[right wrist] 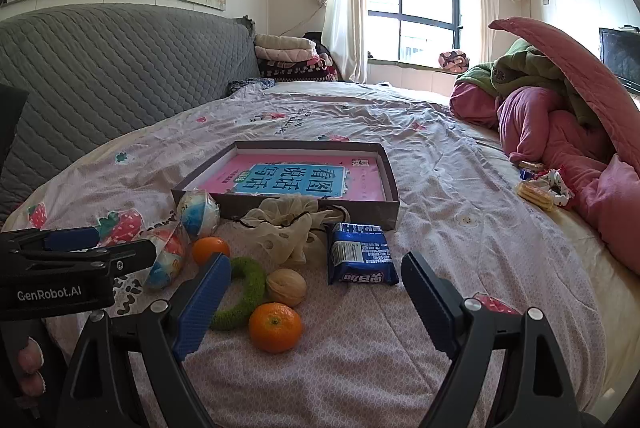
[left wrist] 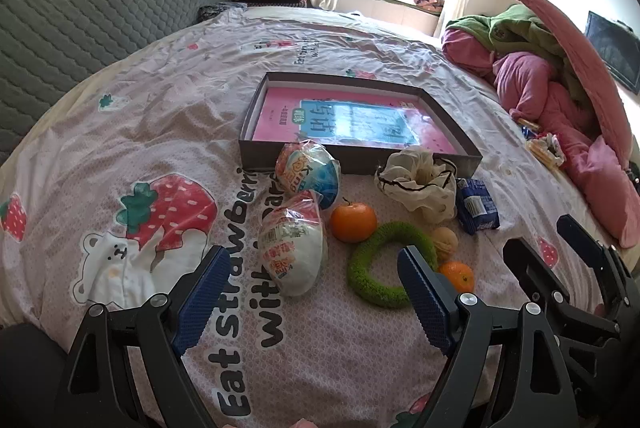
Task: Organize objects
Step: 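Move both tools toward the white wrapped egg snack and the orange, then grasp the white wrapped egg snack with the left tool while the right tool grasps the orange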
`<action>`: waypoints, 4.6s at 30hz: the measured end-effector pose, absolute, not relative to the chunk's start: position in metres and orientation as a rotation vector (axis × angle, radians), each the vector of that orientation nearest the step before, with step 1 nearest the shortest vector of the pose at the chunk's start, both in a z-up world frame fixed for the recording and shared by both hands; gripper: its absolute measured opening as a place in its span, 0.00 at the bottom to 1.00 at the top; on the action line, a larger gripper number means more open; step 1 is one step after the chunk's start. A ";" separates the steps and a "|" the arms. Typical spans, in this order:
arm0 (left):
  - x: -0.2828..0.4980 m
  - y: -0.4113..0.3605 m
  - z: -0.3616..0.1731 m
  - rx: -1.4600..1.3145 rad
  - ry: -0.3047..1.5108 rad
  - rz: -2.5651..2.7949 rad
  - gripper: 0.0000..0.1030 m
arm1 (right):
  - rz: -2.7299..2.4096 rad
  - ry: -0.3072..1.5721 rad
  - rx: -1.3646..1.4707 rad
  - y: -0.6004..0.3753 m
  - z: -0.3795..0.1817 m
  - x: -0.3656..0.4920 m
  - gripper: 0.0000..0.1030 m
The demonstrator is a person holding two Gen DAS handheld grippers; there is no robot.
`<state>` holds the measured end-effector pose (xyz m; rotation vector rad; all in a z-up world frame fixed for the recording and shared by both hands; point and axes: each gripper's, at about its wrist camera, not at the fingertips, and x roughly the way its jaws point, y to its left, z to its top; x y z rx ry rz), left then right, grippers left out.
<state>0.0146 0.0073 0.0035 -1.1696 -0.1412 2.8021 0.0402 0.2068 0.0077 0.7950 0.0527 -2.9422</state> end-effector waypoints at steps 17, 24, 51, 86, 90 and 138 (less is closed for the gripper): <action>0.017 0.010 0.004 -1.155 -0.091 2.807 0.84 | -2.949 0.039 0.791 0.210 0.010 0.042 0.84; 0.019 0.007 0.005 -1.154 -0.091 2.811 0.84 | -2.948 0.048 0.795 0.210 0.010 0.044 0.84; 0.029 0.005 -0.008 -1.207 -0.029 2.782 0.84 | -2.899 0.050 0.862 0.208 -0.001 0.049 0.84; 0.015 0.000 -0.034 -1.351 -0.044 2.708 0.84 | -2.812 0.113 1.076 0.202 -0.037 0.039 0.84; 0.011 -0.004 -0.037 -1.369 -0.077 2.697 0.84 | -2.813 0.113 1.085 0.203 -0.039 0.037 0.84; -0.043 -0.014 -0.060 -1.370 -0.185 2.732 0.84 | -2.723 0.101 1.162 0.194 -0.056 0.012 0.56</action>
